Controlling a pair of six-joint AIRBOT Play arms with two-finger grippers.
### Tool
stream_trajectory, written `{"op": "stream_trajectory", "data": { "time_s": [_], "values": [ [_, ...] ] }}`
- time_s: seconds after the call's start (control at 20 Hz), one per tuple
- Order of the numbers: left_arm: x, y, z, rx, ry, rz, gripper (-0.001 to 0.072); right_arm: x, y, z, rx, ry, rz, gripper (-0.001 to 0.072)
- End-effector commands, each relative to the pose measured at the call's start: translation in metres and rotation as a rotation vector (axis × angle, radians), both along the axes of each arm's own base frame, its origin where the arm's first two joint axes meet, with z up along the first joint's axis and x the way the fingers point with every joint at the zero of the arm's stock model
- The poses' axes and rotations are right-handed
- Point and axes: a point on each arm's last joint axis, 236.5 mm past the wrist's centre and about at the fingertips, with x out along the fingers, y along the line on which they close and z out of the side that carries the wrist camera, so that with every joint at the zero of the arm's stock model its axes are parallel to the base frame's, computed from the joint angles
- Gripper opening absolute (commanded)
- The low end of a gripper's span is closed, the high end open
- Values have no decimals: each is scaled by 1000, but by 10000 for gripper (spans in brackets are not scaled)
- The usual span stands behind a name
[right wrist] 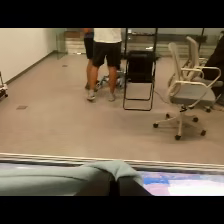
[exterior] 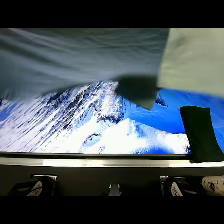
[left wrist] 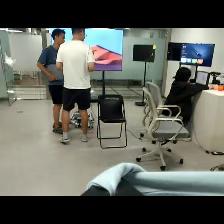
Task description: Fold the shirts.
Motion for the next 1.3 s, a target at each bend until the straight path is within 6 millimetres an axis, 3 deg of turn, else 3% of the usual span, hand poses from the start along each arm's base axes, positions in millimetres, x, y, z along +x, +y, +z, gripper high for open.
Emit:
{"op": "stream_trajectory", "data": {
  "time_s": [0.0, 0.1, 0.2, 0.35, 0.5, 0.6, 0.7, 0.8, 0.85, 0.95, 1.05, 1.15, 1.25],
  "values": [
    [14, 19, -30, 35, 121, 77, 19, -6, -20, -9, 14, 45, -92, 24],
    [47, 29, -84, 51, 318, 97, 19, 21, -27, -41, 25, 177, -92, 24],
    [89, 33, -155, 42, 541, 77, 19, 61, -34, -102, 42, 420, -80, 24],
    [151, 39, -285, 10, 866, 51, 18, 123, -47, -247, 99, 931, -45, 24],
    [189, 41, -420, -23, 1180, 31, 19, 182, -43, -376, 210, 1232, 29, 23],
    [215, 45, -484, -45, 1291, 34, 19, 217, -35, -443, 258, 1328, 44, 23],
    [243, 50, -529, -63, 1330, 47, 19, 257, -22, -497, 257, 1321, 51, 23],
    [267, 49, -556, -92, 1346, 39, 19, 293, -7, -523, 248, 1243, 54, 24],
    [279, 47, -562, -107, 1338, 35, 18, 309, 0, -527, 256, 1192, 52, 24],
    [306, 49, -565, -125, 1288, 40, 19, 337, 11, -522, 291, 1083, 42, 24],
    [327, 55, -558, -122, 1227, 51, 19, 350, 14, -513, 329, 1019, 35, 24],
    [334, 66, -542, -80, 1192, 41, 19, 334, 18, -511, 327, 1082, 52, 24],
    [310, 72, -543, -83, 1297, 18, 20, 283, 15, -517, 250, 1280, 60, 25]
  ]
}}
